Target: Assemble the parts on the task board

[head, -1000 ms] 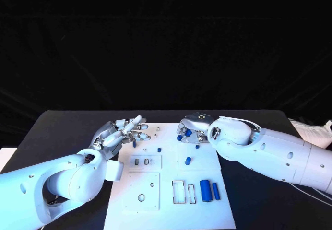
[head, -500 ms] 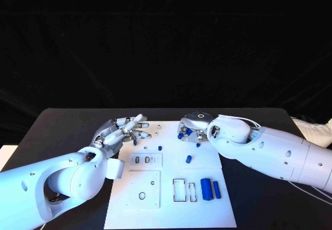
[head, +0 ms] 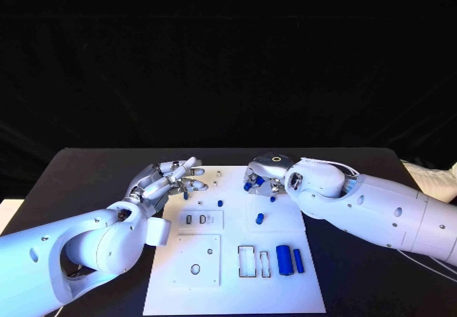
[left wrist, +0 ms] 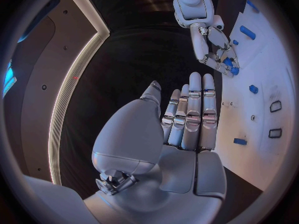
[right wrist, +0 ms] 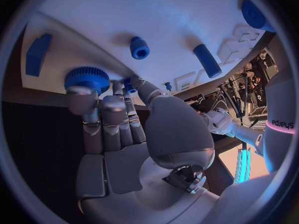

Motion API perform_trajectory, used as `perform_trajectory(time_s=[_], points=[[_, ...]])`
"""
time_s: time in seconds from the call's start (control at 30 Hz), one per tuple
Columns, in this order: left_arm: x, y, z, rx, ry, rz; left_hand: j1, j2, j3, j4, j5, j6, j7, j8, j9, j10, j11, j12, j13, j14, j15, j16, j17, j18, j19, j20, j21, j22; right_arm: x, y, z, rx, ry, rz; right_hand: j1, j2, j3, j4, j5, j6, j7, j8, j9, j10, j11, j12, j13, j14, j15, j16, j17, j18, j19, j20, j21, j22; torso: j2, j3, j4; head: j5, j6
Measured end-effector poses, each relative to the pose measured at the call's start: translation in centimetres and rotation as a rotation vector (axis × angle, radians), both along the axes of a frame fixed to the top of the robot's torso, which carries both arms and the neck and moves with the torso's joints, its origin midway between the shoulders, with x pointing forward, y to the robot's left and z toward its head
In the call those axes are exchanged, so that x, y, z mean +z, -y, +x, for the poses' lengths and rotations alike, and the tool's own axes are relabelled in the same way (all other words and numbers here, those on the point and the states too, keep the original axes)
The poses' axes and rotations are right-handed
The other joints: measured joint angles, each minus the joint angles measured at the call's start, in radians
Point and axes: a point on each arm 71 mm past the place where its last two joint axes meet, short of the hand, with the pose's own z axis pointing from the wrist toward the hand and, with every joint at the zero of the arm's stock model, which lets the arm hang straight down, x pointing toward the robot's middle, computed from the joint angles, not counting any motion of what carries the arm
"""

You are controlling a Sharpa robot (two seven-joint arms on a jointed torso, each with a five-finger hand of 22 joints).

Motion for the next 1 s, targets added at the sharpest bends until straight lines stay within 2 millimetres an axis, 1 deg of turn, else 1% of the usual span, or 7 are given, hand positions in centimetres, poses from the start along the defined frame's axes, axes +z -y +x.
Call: perform_trajectory(time_s=[0.03,0.13,0.2,0.67,0.73,0.83,1.0], points=[[0.00,-0.01,0.01,0.000,0.000,0.000,0.000,0.000,-0.002,-0.002,0.000,0.000,0.000,0.000,0.000,0.000,0.000,-0.003,0.000,0.000,0.000,0.000,0.002,0.000,0.000,0.000,0.000,0.000,0.01,-0.01,-0.01,0.000,0.001,0.001,-0.001,-0.003,-0.002,0.002,0.000,-0.004,0.004,-0.001,-0.001,-0.007,0.004,0.000,0.000,0.000,0.000,0.000,-0.007,0.000,-0.005,0.005,0.000,-0.003,0.000,-0.0001,0.0000,0.000,0.000],[-0.01,-0.02,0.02,0.000,0.000,0.000,0.000,0.000,-0.005,-0.005,0.000,0.000,0.000,-0.004,0.000,0.000,0.000,-0.007,0.000,0.000,0.000,0.000,0.007,0.000,0.000,0.000,0.000,-0.001,0.09,-0.08,-0.07,0.001,0.006,0.008,0.002,-0.014,-0.007,0.007,0.000,-0.012,0.012,-0.004,-0.003,-0.021,0.006,0.000,-0.001,0.000,0.000,-0.006,-0.020,0.000,-0.010,0.003,0.000,-0.010,0.001,-0.0002,0.0001,0.000,0.001],[-0.01,-0.03,0.02,0.000,0.000,0.000,0.000,0.000,-0.006,-0.006,-0.004,0.000,0.000,-0.004,0.000,0.000,0.000,-0.007,0.000,0.000,0.000,0.000,0.008,0.000,0.000,0.000,0.000,-0.001,0.15,-0.17,-0.14,0.004,0.011,0.013,0.001,-0.014,-0.007,0.007,0.000,-0.016,0.008,-0.004,-0.003,-0.021,0.006,0.000,-0.001,-0.004,0.004,-0.006,-0.023,0.000,-0.014,0.007,0.000,-0.011,0.001,-0.0003,0.0005,0.000,0.001],[-0.06,-0.13,0.11,0.001,-0.002,0.001,0.000,0.000,-0.008,-0.008,-0.004,-0.004,0.004,-0.008,0.000,0.000,0.000,-0.007,-0.001,0.000,0.000,0.000,0.012,0.000,0.000,0.000,0.000,-0.001,0.33,-0.51,-0.29,0.012,0.025,0.031,0.001,-0.014,-0.003,0.020,0.000,-0.019,0.012,-0.004,-0.003,-0.021,0.006,0.000,0.000,-0.004,0.004,-0.006,-0.023,0.000,-0.017,0.010,0.000,-0.008,0.004,-0.0002,-0.0003,0.002,0.004],[-0.06,-0.13,0.11,0.000,-0.002,0.001,0.000,0.000,-0.008,-0.008,-0.004,-0.004,0.004,-0.008,0.000,0.000,0.000,-0.007,-0.001,0.000,0.000,0.000,0.012,0.000,0.000,0.000,0.000,-0.001,0.32,-0.52,-0.27,0.012,0.024,0.030,0.005,-0.010,0.005,0.028,0.000,-0.010,0.003,-0.004,-0.001,-0.014,0.000,0.000,0.004,-0.004,0.004,-0.001,-0.011,0.000,-0.017,0.010,0.011,0.006,0.004,-0.0001,-0.0005,0.002,0.005],[-0.06,-0.14,0.12,0.000,-0.002,0.001,0.000,0.000,-0.008,-0.008,-0.004,-0.004,0.004,-0.008,0.000,0.000,0.000,-0.007,-0.001,0.000,0.000,0.000,0.013,0.000,0.000,0.000,0.000,-0.002,0.29,-0.54,-0.26,0.012,0.022,0.029,0.040,0.005,0.036,0.028,-0.007,0.024,-0.008,0.012,0.007,0.023,-0.008,0.008,0.006,-0.003,0.003,0.022,0.016,0.000,-0.016,0.009,0.035,0.037,0.005,0.0000,-0.0003,0.002,0.005],[-0.07,-0.15,0.12,0.000,-0.003,0.001,0.000,0.000,-0.008,-0.008,-0.004,-0.004,0.004,-0.008,0.000,0.000,0.000,-0.011,-0.001,0.000,0.000,0.000,0.016,0.000,0.000,0.000,0.000,-0.002,0.34,-0.62,-0.25,0.013,0.023,0.022,0.058,0.009,0.072,0.023,-0.013,0.063,-0.019,0.022,0.014,0.061,-0.019,0.011,0.007,-0.002,-0.005,0.050,0.052,-0.001,-0.001,-0.006,0.080,0.098,0.005,0.0003,0.0001,0.001,0.004]])
